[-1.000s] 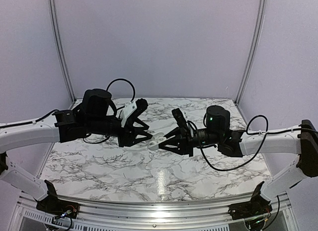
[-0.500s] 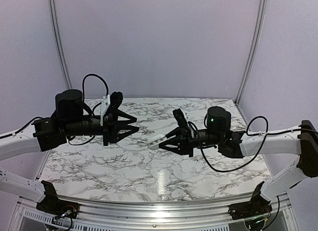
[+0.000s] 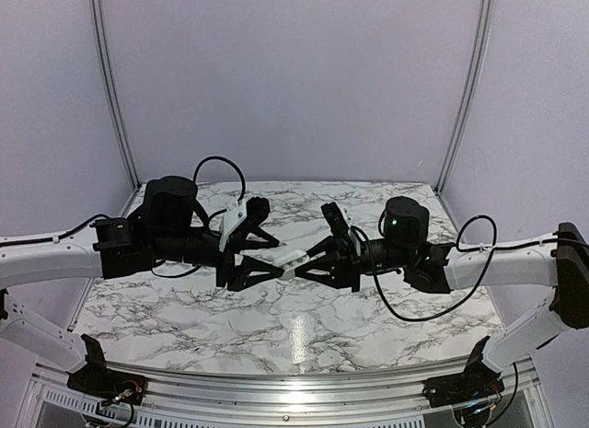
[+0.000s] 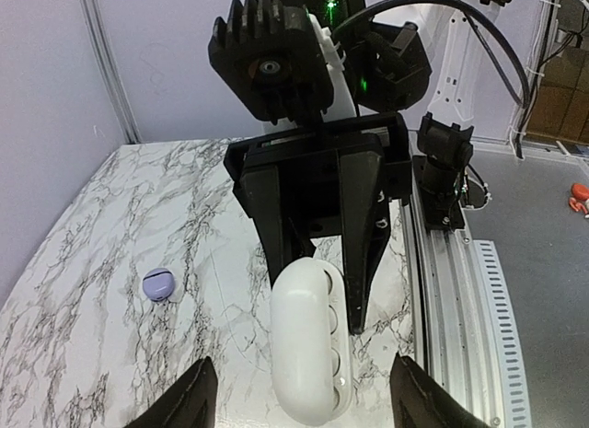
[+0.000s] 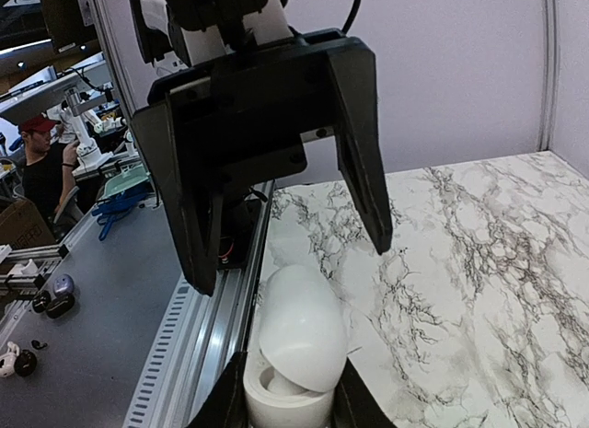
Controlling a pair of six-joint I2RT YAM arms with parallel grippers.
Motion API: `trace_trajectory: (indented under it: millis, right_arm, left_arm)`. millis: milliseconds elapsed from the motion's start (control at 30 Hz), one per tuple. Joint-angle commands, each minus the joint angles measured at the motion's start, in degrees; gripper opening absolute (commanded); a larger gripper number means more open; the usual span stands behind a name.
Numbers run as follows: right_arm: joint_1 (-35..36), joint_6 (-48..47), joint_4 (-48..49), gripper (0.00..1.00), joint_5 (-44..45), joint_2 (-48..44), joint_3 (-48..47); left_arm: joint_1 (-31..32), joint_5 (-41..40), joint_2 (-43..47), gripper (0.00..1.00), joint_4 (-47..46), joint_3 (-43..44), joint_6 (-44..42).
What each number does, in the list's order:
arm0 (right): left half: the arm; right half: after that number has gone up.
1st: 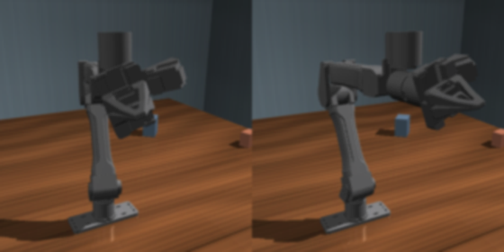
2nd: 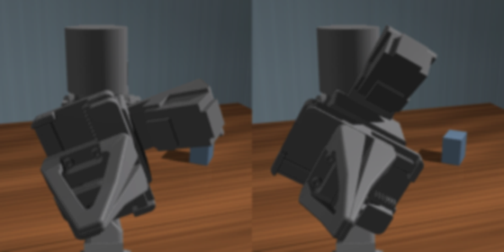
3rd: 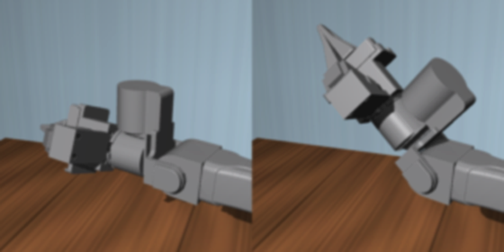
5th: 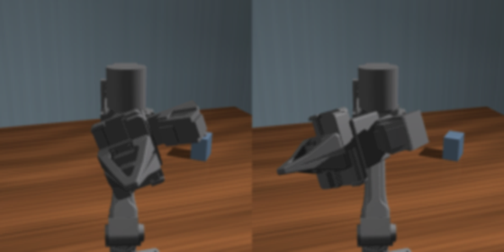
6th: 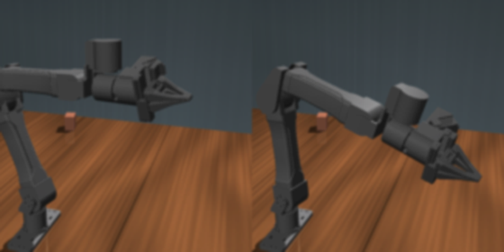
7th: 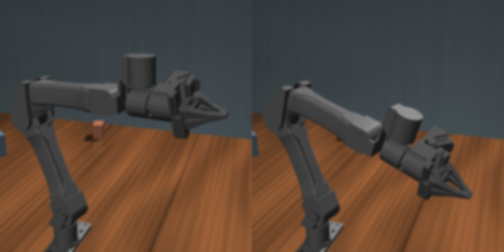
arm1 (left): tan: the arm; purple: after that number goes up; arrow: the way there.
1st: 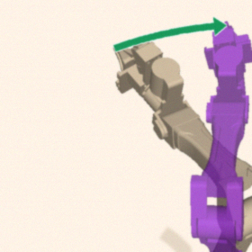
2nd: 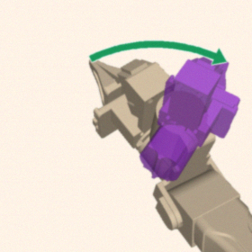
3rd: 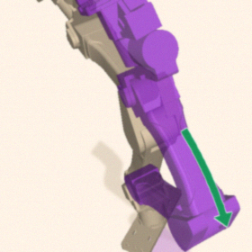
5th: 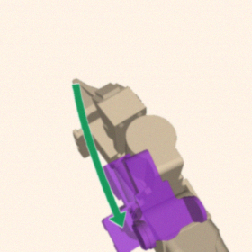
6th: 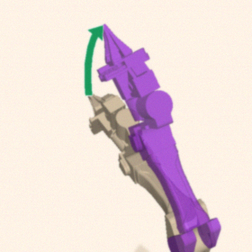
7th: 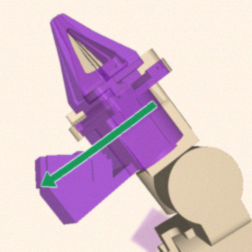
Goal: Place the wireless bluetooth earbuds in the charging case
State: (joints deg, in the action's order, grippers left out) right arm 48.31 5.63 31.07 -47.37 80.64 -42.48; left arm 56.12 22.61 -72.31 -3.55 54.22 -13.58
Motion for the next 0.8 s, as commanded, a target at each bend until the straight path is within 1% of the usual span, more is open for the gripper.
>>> trace_trajectory:
  millis: [0,133,333,467,633,767]
  right_arm:
    - [0.24,-1.91,2.11,0.00,-2.74,-2.03,0.09]
    - [0.39,-3.21,0.72,0.00,-2.48,-2.30,-0.45]
    - [0.55,-3.99,-0.03,0.00,-1.39,-2.90,-0.83]
    - [0.63,-4.13,-0.43,0.00,-1.14,-3.19,-0.98]
    - [0.62,-4.01,-0.65,0.00,-1.21,-3.30,-1.14]
    - [0.63,-4.01,-0.92,0.02,-1.32,-3.12,-1.12]
  left_arm:
    - [-0.97,4.72,-1.26,0.66,1.75,2.50,2.49]
    - [-1.10,9.08,-3.09,0.63,2.57,3.87,3.54]
    - [-1.10,10.74,-4.99,0.55,3.20,4.79,4.32]
    - [-1.10,10.53,-5.39,0.46,3.46,5.45,4.11]
    - [-1.10,10.32,-5.24,0.32,3.46,5.64,3.94]
    - [-1.18,9.67,-5.07,0.23,3.44,5.63,3.96]
